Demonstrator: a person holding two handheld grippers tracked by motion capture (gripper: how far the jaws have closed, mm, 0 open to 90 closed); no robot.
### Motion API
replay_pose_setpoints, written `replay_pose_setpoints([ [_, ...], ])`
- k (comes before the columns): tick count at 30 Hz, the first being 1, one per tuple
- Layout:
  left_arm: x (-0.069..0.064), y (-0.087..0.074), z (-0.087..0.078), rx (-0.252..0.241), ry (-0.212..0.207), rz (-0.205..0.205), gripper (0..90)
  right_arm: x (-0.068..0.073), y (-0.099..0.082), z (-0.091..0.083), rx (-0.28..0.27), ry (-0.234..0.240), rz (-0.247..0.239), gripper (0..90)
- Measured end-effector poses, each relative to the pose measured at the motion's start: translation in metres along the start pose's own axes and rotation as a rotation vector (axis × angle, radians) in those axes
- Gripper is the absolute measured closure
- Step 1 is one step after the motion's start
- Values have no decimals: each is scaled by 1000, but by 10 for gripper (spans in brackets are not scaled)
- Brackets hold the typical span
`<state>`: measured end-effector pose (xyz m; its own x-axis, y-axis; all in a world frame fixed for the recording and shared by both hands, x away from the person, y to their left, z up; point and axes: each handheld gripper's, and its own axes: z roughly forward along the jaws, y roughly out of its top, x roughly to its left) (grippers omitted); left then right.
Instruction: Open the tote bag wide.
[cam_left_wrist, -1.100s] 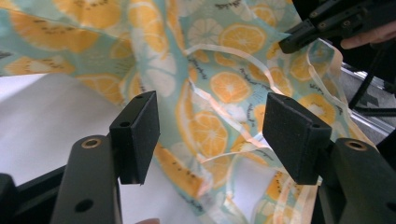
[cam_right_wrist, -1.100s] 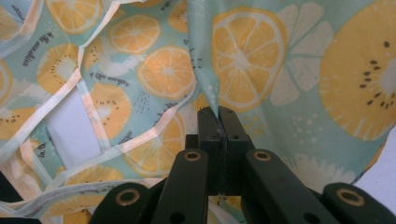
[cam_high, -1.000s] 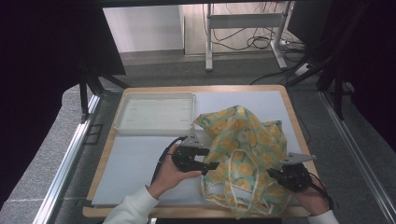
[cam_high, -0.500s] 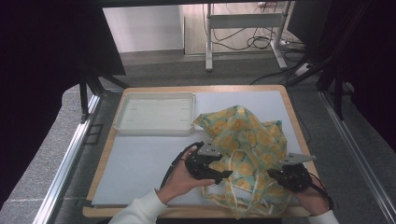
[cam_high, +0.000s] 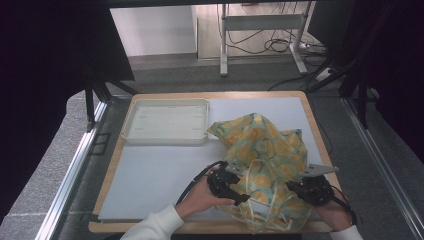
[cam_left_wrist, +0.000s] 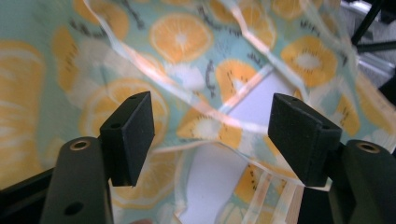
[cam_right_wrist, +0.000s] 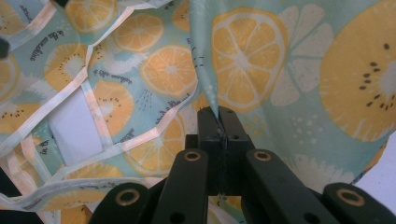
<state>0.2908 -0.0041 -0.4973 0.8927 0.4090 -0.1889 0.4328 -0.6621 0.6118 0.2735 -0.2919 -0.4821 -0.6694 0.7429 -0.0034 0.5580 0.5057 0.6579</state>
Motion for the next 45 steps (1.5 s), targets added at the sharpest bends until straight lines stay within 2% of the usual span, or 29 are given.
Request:
replay_pose_setpoints([
  [4, 2, -6, 9, 58, -12, 9, 303, 0, 0, -1, -2, -1, 0, 887],
  [8, 2, -13, 12, 71, -35, 5, 298, -1, -1, -1, -3, -1, 3, 887],
  [10, 3, -16, 12, 79, -27, 5, 303, -1, -1, -2, -2, -2, 5, 887],
  [13, 2, -17, 12, 77, -6, 13, 333, -1, -1, -1, -1, -1, 3, 887],
  [15, 2, -17, 12, 73, 16, 17, 391, -1, 0, -2, 2, 0, 3, 887],
  [16, 2, -18, 12, 72, 31, 21, 422, -1, 0, -1, 0, -1, -1, 887],
  [17, 1, -19, 11, 71, 50, 30, 491, 0, 0, -1, 0, -2, 1, 887],
  [18, 0, -19, 12, 68, 70, 40, 491, 0, 0, -1, 0, -2, 1, 887],
  [19, -3, -20, 12, 69, 98, 64, 520, 0, 0, -2, 1, -1, 3, 887],
  [20, -4, -21, 12, 66, 112, 70, 547, -1, 0, -2, 2, -2, 3, 887],
  [22, -5, -20, 12, 67, 115, 74, 553, -1, 0, -1, 2, -2, 3, 887],
  [28, 0, -21, 11, 58, 70, 48, 516, -1, -1, -1, 0, -3, 1, 886],
  [32, -4, -18, 5, 21, 10, 38, 463, -2, -1, -1, 2, -2, 2, 886],
  [33, -6, -17, 2, 12, -14, 47, 459, -2, -1, -1, 1, -2, 2, 886],
  [35, -9, -16, -3, 0, -35, 62, 447, -2, -1, -1, 1, -2, 2, 886],
  [39, -17, -17, -14, -38, -101, 68, 408, -3, -2, -1, 5, -1, 7, 886],
  [45, -31, -20, -16, -16, -182, 120, 366, -3, -2, 0, 8, 0, 10, 886],
])
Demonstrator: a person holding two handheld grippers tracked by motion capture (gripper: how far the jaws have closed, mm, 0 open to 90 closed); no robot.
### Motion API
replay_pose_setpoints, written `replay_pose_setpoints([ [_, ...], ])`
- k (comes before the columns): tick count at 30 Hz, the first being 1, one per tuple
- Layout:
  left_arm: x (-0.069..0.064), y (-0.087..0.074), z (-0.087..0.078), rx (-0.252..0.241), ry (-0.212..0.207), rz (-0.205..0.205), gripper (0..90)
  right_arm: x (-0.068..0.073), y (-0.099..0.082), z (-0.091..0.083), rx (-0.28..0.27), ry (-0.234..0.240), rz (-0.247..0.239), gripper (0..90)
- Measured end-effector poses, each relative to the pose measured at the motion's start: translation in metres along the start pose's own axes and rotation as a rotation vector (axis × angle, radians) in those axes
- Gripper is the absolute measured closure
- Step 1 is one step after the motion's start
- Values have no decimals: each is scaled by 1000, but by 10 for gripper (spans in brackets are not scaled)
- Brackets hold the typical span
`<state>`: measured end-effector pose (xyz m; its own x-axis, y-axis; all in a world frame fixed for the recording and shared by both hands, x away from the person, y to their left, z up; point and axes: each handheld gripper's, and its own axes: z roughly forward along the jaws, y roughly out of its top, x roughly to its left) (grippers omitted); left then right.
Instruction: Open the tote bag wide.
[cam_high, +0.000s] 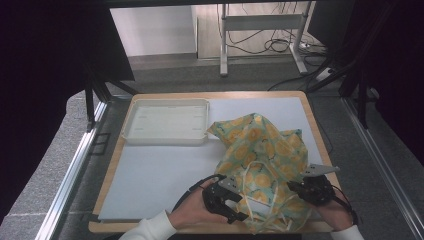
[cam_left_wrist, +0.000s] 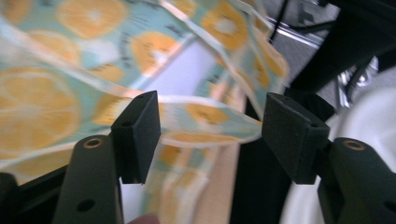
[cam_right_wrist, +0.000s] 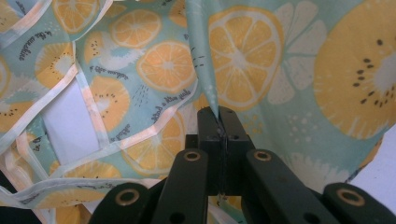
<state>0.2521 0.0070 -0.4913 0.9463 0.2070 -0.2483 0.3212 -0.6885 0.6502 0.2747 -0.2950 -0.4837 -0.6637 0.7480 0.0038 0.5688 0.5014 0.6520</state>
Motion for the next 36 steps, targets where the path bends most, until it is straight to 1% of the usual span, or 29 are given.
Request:
replay_pose_setpoints([
  [4, -7, 3, 5, 26, -48, 32, 352, 0, 0, 1, 0, 1, -1, 886],
  [7, -12, 5, 12, 46, -68, 49, 354, 0, 0, 1, 0, 1, 0, 886],
  [8, -12, 5, 15, 62, -72, 66, 363, 0, 0, 1, 0, 1, 1, 886],
  [9, -14, 5, 19, 65, -72, 67, 382, 0, 0, 1, 1, 2, 1, 886],
  [11, -17, 6, 28, 92, -59, 96, 456, 0, 0, 1, 4, 2, 1, 886],
  [12, -17, 6, 31, 116, -50, 120, 492, 0, 0, 1, 4, 2, 1, 886],
  [13, -18, 6, 35, 127, -40, 128, 545, 0, 0, 2, 2, 3, 2, 886],
  [14, -19, 5, 36, 131, -44, 131, 631, 0, 0, 1, 2, 3, 1, 886],
  [17, -17, 5, 36, 130, -51, 117, 783, 0, 0, 1, 0, 1, 1, 886],
  [18, -16, 5, 34, 128, -50, 112, 830, -1, 0, 1, 2, 0, 5, 887],
  [21, -11, 5, 28, 86, -40, 86, 882, -1, 1, 0, -8, 0, 6, 886],
  [22, -9, 6, 25, 72, -40, 75, 887, -1, 1, -1, -10, 1, 6, 886],
  [23, -8, 6, 22, 50, -31, 63, 891, -1, 1, -2, -9, 5, 6, 886],
  [24, -6, 6, 19, 52, -26, 65, 894, -1, 2, -3, -19, 10, 16, 886],
  [27, -3, 6, 12, 15, -16, 40, 897, -1, 4, -5, -35, 16, 12, 886],
  [29, 0, 6, 8, -5, -9, 31, 898, -1, 5, -7, -47, 22, 20, 886],
  [31, 3, 6, 3, -24, -8, 14, 899, -2, 6, -8, -52, 19, 18, 886],
  [34, 6, 6, -2, -50, -11, 1, 900, -3, 6, -10, -59, 24, 27, 886],
  [36, 8, 7, -6, -66, 4, -5, 900, -4, 8, -11, -66, 32, 28, 886],
])
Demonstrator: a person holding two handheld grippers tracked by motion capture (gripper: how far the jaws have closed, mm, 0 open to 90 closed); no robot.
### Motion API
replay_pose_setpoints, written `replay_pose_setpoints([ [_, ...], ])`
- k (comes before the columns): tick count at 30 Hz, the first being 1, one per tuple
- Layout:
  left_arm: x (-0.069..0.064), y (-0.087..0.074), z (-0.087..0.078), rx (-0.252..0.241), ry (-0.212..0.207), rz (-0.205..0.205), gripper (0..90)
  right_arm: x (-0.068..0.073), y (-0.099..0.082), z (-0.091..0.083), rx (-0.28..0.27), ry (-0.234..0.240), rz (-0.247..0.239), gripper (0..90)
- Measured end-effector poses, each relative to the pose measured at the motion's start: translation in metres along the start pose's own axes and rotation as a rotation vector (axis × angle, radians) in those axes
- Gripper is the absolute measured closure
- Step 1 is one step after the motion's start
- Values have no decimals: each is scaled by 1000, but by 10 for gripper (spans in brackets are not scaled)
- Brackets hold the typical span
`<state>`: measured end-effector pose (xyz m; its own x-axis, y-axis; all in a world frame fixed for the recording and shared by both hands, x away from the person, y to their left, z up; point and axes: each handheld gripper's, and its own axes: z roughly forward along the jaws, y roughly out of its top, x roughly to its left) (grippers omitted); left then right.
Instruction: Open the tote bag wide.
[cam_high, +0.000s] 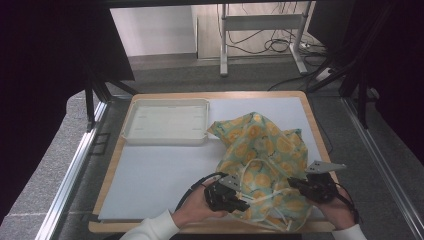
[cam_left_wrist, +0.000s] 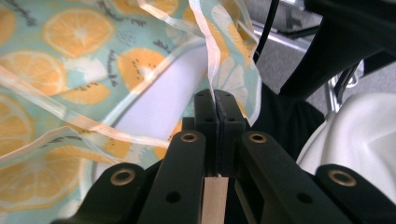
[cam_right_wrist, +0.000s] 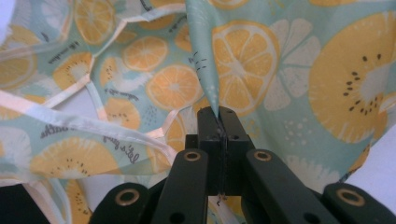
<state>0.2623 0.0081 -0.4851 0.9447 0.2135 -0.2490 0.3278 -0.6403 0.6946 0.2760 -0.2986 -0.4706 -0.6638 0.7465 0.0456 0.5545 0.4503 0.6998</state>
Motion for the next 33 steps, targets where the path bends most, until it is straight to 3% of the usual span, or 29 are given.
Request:
replay_pose_setpoints([
  [7, 9, 2, -15, -78, 59, -51, 900, 0, 6, -4, -33, 14, 6, 886],
  [14, 18, 4, -26, -117, 116, -65, 900, 0, 15, -7, -65, 11, -14, 887],
  [21, 26, 4, -32, -127, 152, -86, 900, -2, 26, -3, -86, 27, -27, 887],
  [33, 39, 15, -51, -140, 188, -106, 900, -9, 53, -11, -146, 10, -37, 887],
])
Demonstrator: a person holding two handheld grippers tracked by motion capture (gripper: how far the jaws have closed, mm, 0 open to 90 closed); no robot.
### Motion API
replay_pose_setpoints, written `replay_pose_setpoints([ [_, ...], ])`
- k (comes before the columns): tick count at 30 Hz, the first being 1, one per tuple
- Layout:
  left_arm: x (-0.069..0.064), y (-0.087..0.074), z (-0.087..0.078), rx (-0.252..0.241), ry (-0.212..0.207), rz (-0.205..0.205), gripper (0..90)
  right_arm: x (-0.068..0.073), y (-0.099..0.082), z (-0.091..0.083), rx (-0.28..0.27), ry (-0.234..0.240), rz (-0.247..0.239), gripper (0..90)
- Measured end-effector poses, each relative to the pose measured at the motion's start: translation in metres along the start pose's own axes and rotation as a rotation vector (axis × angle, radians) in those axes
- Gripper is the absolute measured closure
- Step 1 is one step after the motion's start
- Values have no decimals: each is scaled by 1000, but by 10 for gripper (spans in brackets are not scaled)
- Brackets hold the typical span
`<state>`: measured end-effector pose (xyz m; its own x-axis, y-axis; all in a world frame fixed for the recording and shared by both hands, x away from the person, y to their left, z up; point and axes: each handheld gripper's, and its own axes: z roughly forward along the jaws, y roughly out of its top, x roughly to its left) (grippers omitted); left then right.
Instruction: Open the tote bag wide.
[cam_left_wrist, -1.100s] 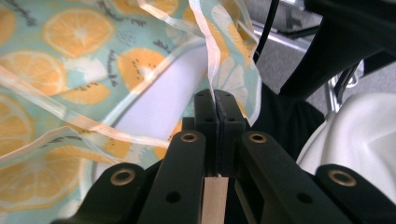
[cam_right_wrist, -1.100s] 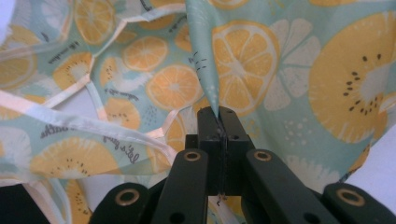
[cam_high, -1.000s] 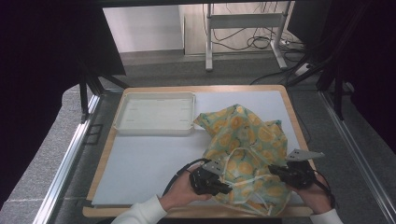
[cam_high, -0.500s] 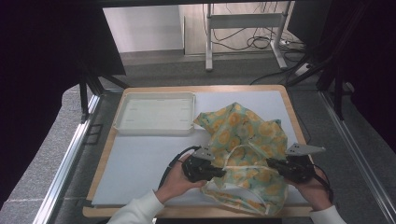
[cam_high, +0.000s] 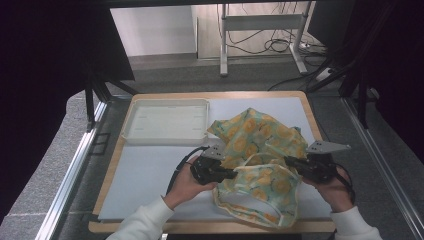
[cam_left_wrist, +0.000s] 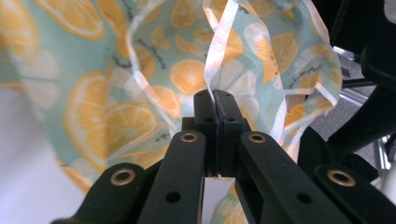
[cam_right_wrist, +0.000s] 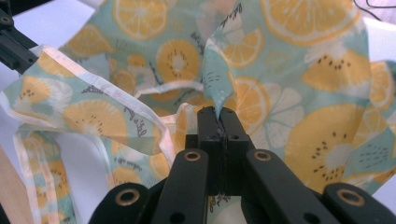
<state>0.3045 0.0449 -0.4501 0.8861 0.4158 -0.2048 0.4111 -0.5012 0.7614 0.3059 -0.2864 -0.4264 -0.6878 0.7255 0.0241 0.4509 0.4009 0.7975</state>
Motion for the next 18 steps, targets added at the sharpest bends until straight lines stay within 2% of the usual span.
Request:
replay_pose_setpoints([
  [2, 1, 4, -4, -5, 9, 5, 900, -1, 4, -2, -8, -7, -4, 887],
  [5, 3, 11, -9, -13, 20, 8, 900, -4, 11, -5, -41, 14, 12, 886],
  [8, 7, 20, -15, -35, 32, 10, 900, -7, 20, -7, -66, 11, 13, 886],
  [13, 11, 32, -23, -68, 56, 9, 900, -11, 33, -8, -81, -2, 3, 887],
  [18, 15, 42, -30, -77, 75, 15, 900, -11, 42, -9, -89, -12, -5, 887],
])
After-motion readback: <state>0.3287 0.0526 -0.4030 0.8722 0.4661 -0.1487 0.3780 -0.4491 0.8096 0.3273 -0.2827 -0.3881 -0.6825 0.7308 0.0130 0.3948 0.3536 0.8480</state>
